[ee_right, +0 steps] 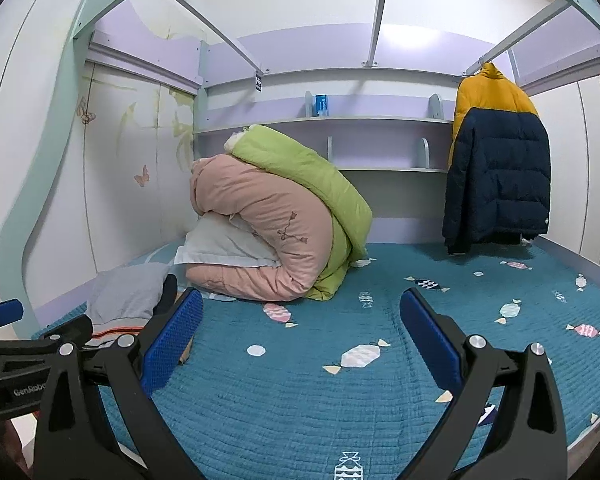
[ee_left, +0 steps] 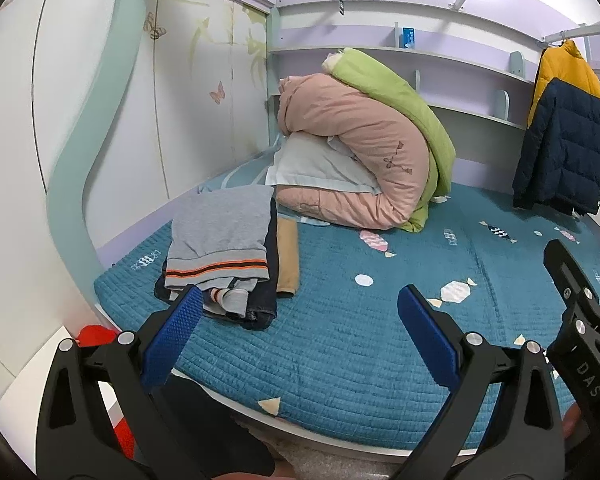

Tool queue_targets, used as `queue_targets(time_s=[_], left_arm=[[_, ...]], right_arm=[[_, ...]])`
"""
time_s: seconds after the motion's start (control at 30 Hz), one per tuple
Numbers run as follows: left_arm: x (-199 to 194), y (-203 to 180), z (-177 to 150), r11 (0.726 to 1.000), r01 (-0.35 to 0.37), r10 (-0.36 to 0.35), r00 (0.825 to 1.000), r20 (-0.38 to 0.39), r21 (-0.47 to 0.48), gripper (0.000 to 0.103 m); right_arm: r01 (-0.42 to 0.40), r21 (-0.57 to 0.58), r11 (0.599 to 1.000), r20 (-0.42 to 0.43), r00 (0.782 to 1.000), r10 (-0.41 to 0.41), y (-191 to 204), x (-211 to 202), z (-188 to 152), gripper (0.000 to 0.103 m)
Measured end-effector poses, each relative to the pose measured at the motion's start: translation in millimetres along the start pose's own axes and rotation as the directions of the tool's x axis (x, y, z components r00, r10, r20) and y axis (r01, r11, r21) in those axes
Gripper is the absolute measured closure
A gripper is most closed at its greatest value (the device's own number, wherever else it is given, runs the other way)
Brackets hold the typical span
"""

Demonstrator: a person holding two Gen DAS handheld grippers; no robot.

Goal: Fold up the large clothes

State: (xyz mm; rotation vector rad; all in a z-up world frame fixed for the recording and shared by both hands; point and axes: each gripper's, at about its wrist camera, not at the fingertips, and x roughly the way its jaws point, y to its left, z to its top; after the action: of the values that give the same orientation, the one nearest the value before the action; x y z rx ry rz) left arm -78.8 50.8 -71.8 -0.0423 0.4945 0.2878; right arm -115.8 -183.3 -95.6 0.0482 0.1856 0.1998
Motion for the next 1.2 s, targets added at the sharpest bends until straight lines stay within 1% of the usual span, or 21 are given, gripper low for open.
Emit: queue_targets(time_s=[0.33, 0.93, 1.2], left_arm=[[0.6, -1.6, -2.7, 1.000, 0.007, -0.007, 1.000, -0.005, 0.012, 0.005], [0.8, 1.5, -1.0, 0.999, 0.032, -0.032, 0.999, -0.005, 0.021, 0.005], [0.4, 0.6, -1.4, 0.999, 0.030, -0.030, 1.000, -0.006, 0.023, 0.005]], right_arm=[[-0.016, -0.014, 1.000, 0.001, 1.000, 0.016, 3.7, -2.6, -1.1, 0.008], [-0.006, -0.007, 1.000, 0.007, 1.000, 0.006, 8.1, -6.5, 1.3, 0.008], [0.000, -0.007, 1.000, 0.011, 1.000, 0.000, 10.5, -8.1, 0.8, 0.007]])
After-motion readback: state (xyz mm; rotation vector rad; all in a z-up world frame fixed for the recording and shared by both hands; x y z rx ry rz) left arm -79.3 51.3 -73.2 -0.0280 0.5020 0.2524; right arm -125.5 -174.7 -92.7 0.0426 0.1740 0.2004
